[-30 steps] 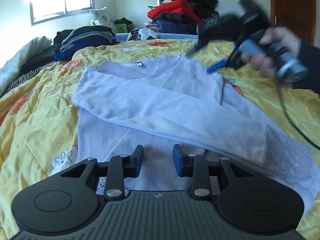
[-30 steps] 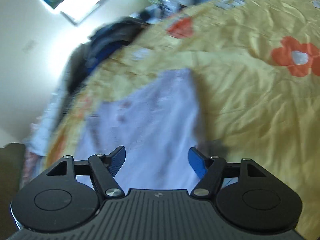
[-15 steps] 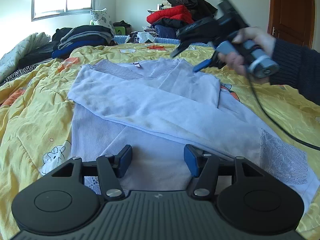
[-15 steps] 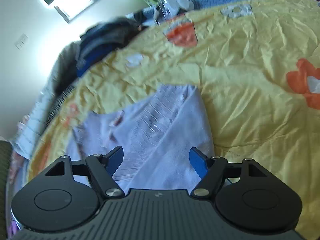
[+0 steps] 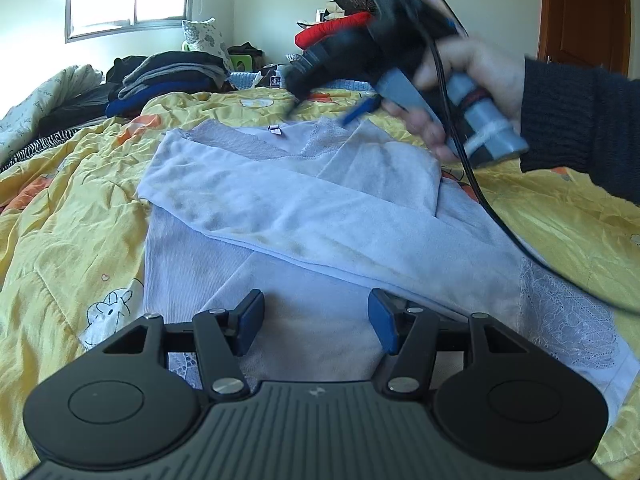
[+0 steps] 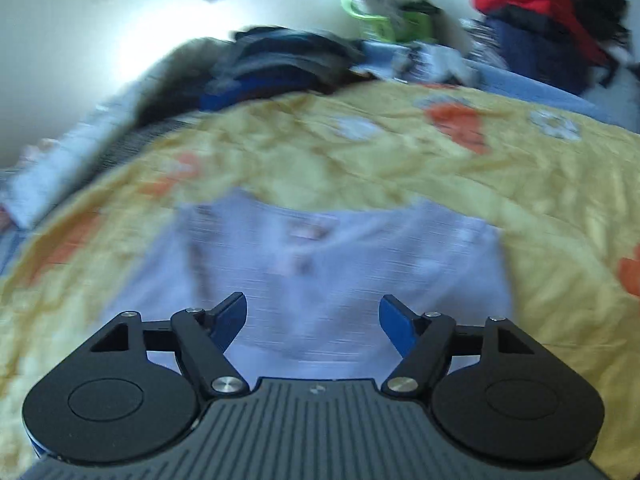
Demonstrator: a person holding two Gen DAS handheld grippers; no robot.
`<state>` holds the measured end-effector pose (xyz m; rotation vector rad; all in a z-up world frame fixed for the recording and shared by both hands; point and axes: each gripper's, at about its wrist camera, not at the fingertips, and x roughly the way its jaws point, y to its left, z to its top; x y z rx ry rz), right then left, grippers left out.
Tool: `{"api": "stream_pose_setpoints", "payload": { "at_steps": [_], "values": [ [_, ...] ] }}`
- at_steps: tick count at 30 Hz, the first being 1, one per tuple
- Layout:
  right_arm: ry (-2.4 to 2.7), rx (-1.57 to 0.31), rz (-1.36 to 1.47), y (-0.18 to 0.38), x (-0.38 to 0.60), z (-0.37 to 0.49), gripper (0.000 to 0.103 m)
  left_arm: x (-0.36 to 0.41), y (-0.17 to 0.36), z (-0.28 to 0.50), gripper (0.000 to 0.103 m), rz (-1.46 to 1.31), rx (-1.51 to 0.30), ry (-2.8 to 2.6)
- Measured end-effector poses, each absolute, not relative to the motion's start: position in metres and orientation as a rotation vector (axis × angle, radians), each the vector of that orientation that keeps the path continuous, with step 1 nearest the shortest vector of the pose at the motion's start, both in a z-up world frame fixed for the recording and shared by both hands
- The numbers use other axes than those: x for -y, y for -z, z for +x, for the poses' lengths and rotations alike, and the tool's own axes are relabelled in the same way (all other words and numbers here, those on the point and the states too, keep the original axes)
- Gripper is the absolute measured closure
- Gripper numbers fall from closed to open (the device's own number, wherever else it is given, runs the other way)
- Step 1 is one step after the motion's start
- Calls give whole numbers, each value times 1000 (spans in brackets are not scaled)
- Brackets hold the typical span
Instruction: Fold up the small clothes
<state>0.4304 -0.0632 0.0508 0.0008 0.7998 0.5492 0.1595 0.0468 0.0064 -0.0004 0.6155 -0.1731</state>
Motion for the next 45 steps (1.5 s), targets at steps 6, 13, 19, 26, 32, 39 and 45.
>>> {"api": "stream_pose_setpoints", "payload": {
  "at_steps": [6,13,19,26,32,39,45],
  "values": [
    [-799,-990,201,-47,1,430,23,-49,-6,160,46,-10,-615,177],
    [-787,-1082,245,-19,-39,453,22,-54,-6,161,39,-48,-612,201],
    [-809,-1084,186,-12,-66,464,13,-52,-6,162,27,-47,-619,239],
    [-833,-1054,26,-12,-101,467,2,-53,-6,163,24,-58,-621,251],
    [-864,-1102,185,-26,-49,451,16,-54,-6,160,24,-69,-615,250],
    [-944,-1060,192,-10,26,398,22,-53,-6,161,22,-62,-618,255],
    [-927,-1070,461,-32,104,362,11,-54,-5,158,22,-64,-611,248]
  ]
}}
